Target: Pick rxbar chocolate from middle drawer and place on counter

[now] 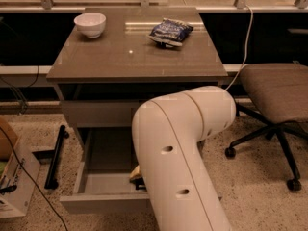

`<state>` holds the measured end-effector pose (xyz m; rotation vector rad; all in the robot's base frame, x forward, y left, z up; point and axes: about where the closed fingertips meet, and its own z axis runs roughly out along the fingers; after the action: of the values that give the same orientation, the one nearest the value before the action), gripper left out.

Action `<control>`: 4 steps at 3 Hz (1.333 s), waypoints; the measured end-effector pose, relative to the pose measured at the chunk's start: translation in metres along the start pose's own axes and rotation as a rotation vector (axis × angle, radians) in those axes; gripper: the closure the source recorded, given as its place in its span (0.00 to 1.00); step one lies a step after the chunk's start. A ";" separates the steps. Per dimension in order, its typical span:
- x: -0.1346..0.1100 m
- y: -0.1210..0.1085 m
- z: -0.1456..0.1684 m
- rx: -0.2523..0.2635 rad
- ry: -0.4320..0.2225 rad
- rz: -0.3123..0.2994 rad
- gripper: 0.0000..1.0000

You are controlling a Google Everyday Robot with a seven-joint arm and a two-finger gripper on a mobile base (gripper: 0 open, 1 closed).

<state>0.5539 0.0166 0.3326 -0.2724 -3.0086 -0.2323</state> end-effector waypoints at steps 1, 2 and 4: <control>0.000 0.000 -0.002 0.000 0.000 0.000 0.37; 0.001 0.001 -0.005 0.000 0.000 0.000 0.60; 0.003 0.003 -0.023 0.000 0.000 0.000 1.00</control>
Offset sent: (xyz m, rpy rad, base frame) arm -0.0006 -0.0058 -0.0599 0.1891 0.1401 -0.1180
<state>0.5538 0.0166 0.3556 -0.2725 -3.0084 -0.2324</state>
